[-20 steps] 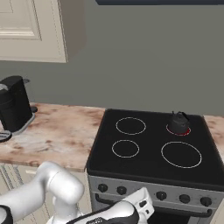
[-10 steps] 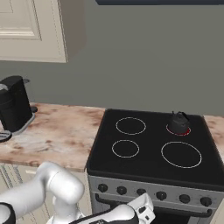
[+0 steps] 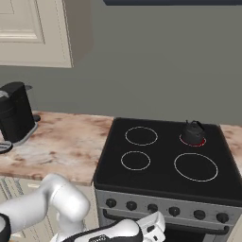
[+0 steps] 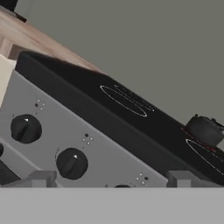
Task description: Lower the heat of the kettle.
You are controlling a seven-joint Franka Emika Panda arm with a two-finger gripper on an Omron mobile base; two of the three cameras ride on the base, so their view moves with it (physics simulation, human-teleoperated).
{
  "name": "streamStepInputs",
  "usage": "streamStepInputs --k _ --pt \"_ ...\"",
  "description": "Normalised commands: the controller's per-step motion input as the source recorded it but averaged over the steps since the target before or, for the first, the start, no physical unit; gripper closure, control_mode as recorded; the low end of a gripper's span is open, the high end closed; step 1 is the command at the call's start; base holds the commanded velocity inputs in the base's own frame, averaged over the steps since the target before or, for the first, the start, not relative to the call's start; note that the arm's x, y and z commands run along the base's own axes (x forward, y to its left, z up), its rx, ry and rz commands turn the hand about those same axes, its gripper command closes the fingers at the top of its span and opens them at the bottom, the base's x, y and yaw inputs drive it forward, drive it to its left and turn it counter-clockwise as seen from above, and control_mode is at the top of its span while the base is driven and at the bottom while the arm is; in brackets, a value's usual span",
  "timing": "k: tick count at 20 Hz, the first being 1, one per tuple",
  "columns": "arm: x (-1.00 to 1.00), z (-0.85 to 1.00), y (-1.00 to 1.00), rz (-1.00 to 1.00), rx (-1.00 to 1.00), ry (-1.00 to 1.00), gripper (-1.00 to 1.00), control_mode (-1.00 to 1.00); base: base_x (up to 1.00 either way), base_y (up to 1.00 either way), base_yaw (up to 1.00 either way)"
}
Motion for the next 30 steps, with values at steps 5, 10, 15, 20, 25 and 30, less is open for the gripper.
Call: streamStepInputs --k 5,10,15,20,25,30 --pt "0.06 0.00 0.03 -0.15 -0.04 0.00 -1.00 -1.00 0.00 0.00 0.00" --pt "0.06 0.00 0.00 -0.10 -0.06 0.00 -1.00 -1.00 0.00 0.00 0.00" --pt "0.00 0.00 0.00 -0.06 -0.09 0.00 -1.00 -1.00 0.00 0.00 0.00" --pt "0.00 0.00 0.00 -0.05 -0.15 0.00 -1.00 -1.00 0.00 0.00 0.00" --pt "0.00 0.00 0.00 -0.04 -0.16 0.00 -1.00 -1.00 0.00 0.00 0.00" --pt "0.01 0.00 0.00 -0.01 -0.12 0.00 -1.00 -1.00 0.00 0.00 0.00"
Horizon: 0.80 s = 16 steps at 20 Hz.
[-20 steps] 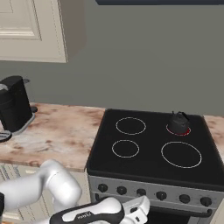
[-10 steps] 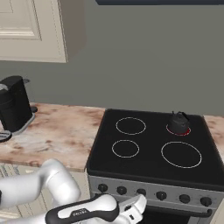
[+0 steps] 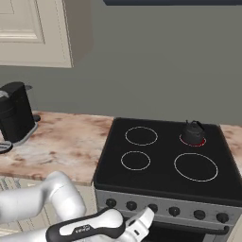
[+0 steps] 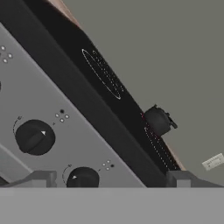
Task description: Lower the heat of the kettle.
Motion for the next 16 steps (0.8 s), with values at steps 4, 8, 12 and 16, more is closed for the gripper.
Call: streamStepInputs --k 4,8,12,16 --pt "0.06 0.00 -0.01 0.00 -0.08 0.00 -1.00 -1.00 0.00 0.00 0.00" --pt "0.08 0.00 -0.12 0.00 -0.01 0.00 -1.00 -1.00 0.00 0.00 0.00" --pt "0.09 -0.02 -0.21 0.00 0.00 0.00 -1.00 -1.00 0.00 0.00 0.00" --pt "0.10 -0.07 -0.22 0.00 0.00 0.00 -1.00 -1.00 0.00 0.00 0.00"
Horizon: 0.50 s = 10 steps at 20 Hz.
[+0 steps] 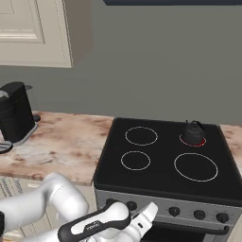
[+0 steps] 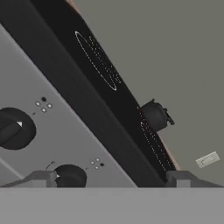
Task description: Lower the heat of the kettle.
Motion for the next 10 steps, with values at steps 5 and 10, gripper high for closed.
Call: streamStepInputs --k 5,10 --pt "0.02 -0.12 -0.05 0.00 0.00 0.00 -1.00 -1.00 0.00 0.00 0.00" --pt "0.00 -0.11 0.00 0.01 0.00 0.00 -1.00 -1.00 0.00 0.00 0.00"
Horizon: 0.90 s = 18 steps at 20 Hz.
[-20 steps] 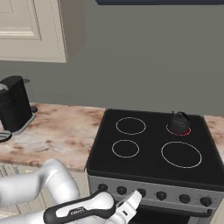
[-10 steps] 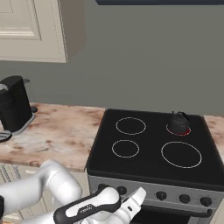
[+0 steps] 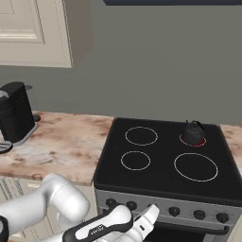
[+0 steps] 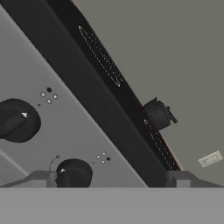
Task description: Lower the heat of the kettle.
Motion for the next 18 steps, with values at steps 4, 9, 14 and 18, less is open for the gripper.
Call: streamStepInputs --k 4,9,14,18 --pt "0.00 -0.03 0.00 0.02 0.00 0.00 -1.00 -1.00 0.00 0.00 0.00" --pt "0.00 0.00 0.00 0.03 0.00 0.00 -1.00 -1.00 0.00 0.00 0.00" --pt "0.00 -0.06 0.00 0.05 0.00 0.00 -1.00 -1.00 0.00 0.00 0.00" --pt "0.03 -0.08 0.00 0.06 0.00 0.00 -1.00 -1.00 0.00 0.00 0.00"
